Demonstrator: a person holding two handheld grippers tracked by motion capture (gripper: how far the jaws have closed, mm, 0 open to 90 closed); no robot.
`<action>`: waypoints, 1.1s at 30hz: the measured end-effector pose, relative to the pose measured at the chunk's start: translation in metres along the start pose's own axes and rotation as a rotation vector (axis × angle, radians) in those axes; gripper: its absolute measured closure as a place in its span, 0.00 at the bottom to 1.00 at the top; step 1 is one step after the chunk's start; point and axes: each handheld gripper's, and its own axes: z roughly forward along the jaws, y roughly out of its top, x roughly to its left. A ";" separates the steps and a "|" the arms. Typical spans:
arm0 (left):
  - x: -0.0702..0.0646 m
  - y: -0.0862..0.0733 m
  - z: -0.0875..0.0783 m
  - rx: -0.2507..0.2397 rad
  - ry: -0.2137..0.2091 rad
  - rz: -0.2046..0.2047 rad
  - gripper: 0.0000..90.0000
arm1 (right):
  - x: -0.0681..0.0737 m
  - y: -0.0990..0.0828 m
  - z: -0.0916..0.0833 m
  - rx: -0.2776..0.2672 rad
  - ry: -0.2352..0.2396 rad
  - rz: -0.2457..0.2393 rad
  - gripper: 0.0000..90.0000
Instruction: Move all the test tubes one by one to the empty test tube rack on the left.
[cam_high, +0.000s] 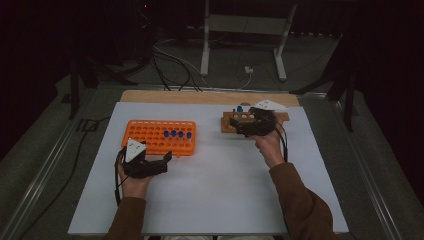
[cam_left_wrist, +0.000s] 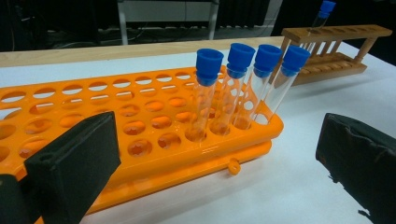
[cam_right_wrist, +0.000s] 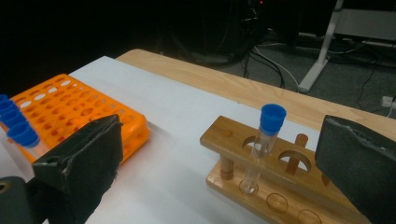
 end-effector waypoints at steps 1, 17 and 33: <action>0.000 0.000 0.000 0.001 0.001 -0.001 0.01 | -0.002 0.000 0.002 0.003 0.002 0.004 0.01; -0.001 -0.001 0.003 0.012 -0.009 -0.009 0.01 | -0.023 -0.014 0.036 0.076 -0.087 0.003 0.39; 0.001 -0.002 0.003 0.014 -0.009 -0.017 0.01 | -0.018 -0.018 0.053 0.054 -0.121 -0.029 0.84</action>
